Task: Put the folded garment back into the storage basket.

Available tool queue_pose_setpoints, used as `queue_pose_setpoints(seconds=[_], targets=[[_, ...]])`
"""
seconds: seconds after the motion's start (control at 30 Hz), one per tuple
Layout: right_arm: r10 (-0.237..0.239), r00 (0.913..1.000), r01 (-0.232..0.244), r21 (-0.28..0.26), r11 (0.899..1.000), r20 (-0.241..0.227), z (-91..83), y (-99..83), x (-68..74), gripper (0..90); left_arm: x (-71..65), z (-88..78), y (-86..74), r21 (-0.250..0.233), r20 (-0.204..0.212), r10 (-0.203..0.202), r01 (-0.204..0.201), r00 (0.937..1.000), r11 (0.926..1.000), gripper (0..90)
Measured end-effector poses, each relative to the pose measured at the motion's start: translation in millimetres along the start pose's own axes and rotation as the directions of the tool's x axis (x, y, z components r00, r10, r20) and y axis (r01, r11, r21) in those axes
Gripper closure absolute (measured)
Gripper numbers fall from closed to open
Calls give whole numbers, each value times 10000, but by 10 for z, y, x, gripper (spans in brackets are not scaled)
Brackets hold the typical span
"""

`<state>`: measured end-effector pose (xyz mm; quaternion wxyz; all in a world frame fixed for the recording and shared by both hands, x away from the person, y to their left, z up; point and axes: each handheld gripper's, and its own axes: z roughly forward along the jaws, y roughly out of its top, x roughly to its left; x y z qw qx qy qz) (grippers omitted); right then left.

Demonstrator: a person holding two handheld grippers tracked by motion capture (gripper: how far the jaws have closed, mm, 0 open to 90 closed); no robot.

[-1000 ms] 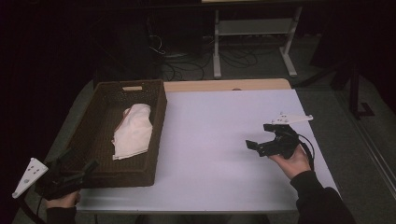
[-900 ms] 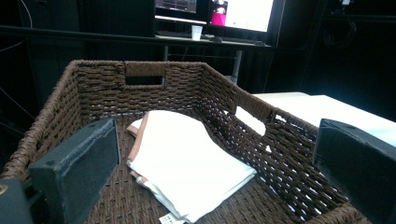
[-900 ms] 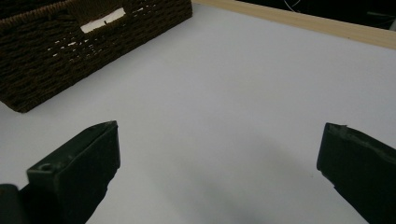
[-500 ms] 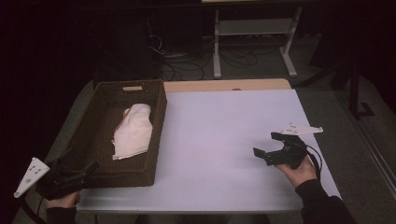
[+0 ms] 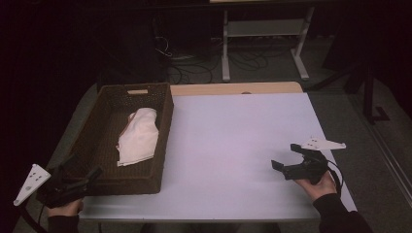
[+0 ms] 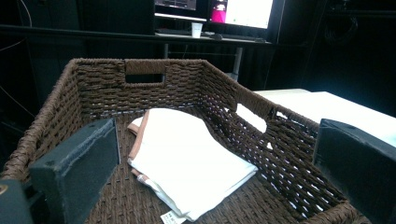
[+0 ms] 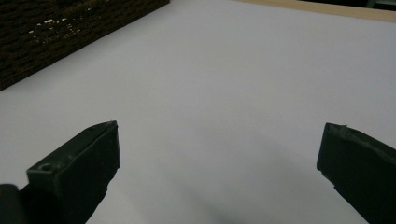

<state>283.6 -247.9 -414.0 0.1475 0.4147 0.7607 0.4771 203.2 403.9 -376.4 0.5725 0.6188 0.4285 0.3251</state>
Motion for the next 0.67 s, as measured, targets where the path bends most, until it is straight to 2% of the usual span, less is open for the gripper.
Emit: queue_pose_setpoints(seconds=[0.37,0.53,0.67], targets=[[126,9998,-127,69,9999,145,-126,-187,-26,0,-9,3,2,1,2,35,-35,10000,10000,0],[244,9996,-243,-80,9997,147,-165,-202,-46,0,-3,10,4,6,52,72,-72,10000,10000,0],[334,9994,-334,44,9994,42,-146,-212,-62,0,-5,7,7,-5,33,90,-90,10000,10000,0]])
